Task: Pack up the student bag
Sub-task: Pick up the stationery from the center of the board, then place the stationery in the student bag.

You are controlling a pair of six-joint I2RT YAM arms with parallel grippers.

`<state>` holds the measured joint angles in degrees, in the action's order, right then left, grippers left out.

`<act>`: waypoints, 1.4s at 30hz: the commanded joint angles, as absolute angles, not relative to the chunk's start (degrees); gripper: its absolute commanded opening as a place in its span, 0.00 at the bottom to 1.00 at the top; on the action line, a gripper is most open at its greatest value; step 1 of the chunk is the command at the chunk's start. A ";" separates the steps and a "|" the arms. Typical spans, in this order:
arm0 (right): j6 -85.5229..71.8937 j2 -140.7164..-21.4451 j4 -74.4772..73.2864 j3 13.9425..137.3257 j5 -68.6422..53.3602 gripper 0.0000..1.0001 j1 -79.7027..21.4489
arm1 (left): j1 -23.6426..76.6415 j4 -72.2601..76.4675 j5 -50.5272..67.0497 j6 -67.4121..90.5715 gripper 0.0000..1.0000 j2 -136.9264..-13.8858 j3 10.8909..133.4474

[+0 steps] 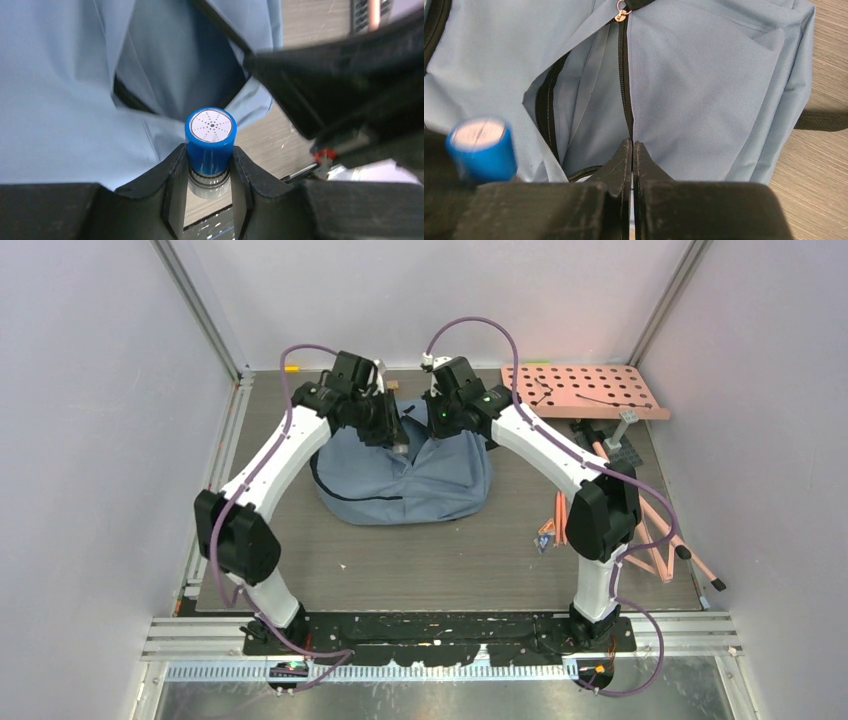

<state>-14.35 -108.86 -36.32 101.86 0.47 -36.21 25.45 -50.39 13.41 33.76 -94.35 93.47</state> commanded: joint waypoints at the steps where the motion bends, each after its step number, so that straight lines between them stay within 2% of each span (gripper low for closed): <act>1: -10.00 -103.84 -36.83 103.40 -1.18 0.00 -35.03 | 20.85 -44.04 21.77 33.03 0.22 -100.00 99.63; 8: -9.23 -105.05 -36.65 104.96 -2.65 0.00 -34.48 | 19.51 -44.39 23.80 30.36 0.21 -108.58 104.81; 19: -10.43 -106.83 -37.41 106.62 -3.28 0.00 -34.08 | 20.74 -40.67 27.26 32.78 0.24 -111.73 101.63; 23: -10.81 -107.32 -37.60 107.25 -3.10 0.00 -33.97 | 21.60 -40.60 28.69 33.32 0.33 -113.13 101.33; 28: -11.73 -108.08 -37.62 107.95 -3.11 0.00 -33.49 | 21.76 -41.39 26.93 31.90 0.58 -113.29 103.18; 31: -12.15 -108.52 -37.68 108.43 -3.33 0.00 -33.34 | 21.71 -42.17 26.17 30.71 0.67 -113.22 104.55; 42: -13.29 -109.86 -37.95 107.73 -3.43 0.00 -32.50 | 19.28 -39.44 16.86 25.77 0.72 -103.87 101.75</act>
